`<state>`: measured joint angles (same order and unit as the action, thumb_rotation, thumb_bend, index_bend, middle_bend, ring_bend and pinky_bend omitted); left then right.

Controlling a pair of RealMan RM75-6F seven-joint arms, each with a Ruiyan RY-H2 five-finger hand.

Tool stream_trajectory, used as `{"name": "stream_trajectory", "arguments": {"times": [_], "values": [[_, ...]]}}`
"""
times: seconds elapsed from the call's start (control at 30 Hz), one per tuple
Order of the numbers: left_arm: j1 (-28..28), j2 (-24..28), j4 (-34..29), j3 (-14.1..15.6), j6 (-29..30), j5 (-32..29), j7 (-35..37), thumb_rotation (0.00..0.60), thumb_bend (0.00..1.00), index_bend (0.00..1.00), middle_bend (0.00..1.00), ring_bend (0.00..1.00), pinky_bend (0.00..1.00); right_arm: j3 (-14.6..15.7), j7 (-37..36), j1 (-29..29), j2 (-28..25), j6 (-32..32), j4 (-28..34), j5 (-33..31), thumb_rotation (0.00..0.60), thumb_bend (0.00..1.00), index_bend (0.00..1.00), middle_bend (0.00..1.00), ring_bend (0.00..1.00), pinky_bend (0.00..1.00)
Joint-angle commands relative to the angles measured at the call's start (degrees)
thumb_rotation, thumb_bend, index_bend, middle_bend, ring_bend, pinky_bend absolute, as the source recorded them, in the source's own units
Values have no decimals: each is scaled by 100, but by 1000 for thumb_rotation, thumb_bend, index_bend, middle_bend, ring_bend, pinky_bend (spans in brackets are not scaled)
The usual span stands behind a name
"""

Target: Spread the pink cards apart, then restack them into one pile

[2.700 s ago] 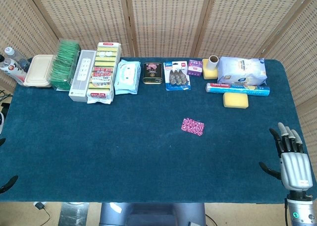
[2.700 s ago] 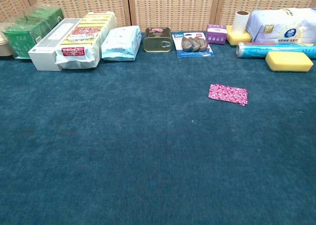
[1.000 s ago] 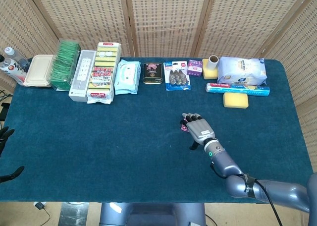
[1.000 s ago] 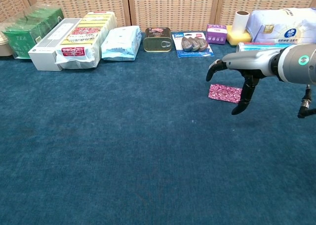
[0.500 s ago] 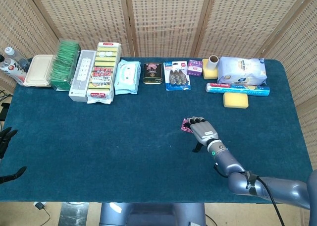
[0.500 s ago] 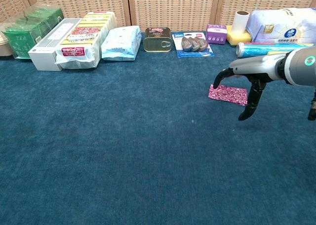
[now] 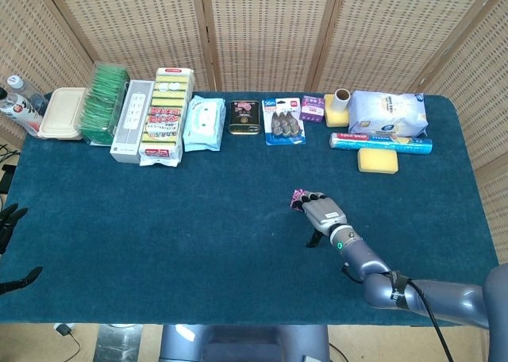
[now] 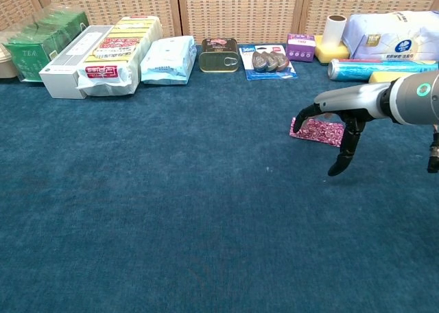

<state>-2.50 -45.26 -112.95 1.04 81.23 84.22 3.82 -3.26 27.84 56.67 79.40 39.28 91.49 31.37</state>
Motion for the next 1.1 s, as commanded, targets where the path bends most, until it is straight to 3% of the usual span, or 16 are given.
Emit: {"name": "stream_trajectory", "arguments": {"times": [0.03,0.33,1.1], "values": [[-2,-1,-2,3,-6,4,-3,600,210,0,0,0,63,59,-41,20,-18,-8,20,-9,585,0,164,112,0,5],[21,2,-8,17,30,32,15,600,210,0,0,0,63,273,-162,57,-138,-14,220,37,584,0,158,113,0,42],[50,-32,-31,54,80,127,-69,600,209,0,0,0,63,1038,35,47,-887,364,1918,555,582,0,149,116,0,138]]}}
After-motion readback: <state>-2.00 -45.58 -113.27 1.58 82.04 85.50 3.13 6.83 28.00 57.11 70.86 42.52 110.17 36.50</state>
